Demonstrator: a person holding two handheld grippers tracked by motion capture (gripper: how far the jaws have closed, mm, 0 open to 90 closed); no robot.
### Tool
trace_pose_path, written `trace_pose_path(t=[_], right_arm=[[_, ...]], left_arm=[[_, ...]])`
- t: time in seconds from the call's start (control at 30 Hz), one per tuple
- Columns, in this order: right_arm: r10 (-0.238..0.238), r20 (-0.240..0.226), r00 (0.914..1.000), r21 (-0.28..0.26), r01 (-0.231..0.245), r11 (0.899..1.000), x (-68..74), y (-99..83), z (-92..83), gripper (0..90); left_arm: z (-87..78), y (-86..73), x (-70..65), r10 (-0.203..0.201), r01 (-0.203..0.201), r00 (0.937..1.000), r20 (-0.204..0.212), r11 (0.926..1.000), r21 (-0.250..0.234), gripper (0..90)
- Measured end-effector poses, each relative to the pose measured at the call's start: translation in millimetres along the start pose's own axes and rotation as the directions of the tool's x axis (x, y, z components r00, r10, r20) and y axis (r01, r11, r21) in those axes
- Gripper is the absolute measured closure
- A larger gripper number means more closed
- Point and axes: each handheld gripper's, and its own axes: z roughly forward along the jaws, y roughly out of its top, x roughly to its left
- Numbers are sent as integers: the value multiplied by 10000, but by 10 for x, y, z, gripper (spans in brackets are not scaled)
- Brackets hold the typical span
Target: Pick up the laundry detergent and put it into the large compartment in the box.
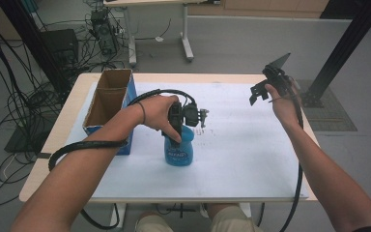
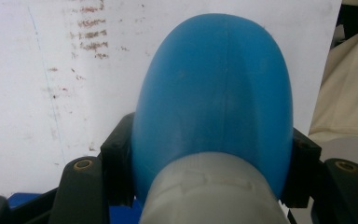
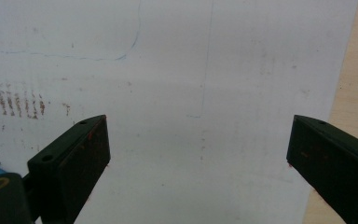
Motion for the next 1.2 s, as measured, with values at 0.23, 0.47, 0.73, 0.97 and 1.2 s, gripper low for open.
trace_pose_path(t=[0.23,0.47,0.73,0.97,1.2], right_arm=[[13,10,10000,12,-13,10000,0,0,-3,58],[33,20,10000,-5,-33,10000,-8,-1,-2,58],[26,25,10000,18,-26,10000,-7,2,3,58],[22,17,10000,38,-22,10000,-7,5,6,58],[17,15,10000,49,-17,10000,-2,6,11,58]], left_arm=[[0,8,5,21,-21,10000,15,10000,36,373],[0,9,9,26,-26,10000,25,10000,40,373],[-1,16,11,29,-29,10000,35,10000,71,373],[2,10,8,27,-27,10000,21,10000,38,373],[3,11,2,21,-21,10000,4,10000,36,373]])
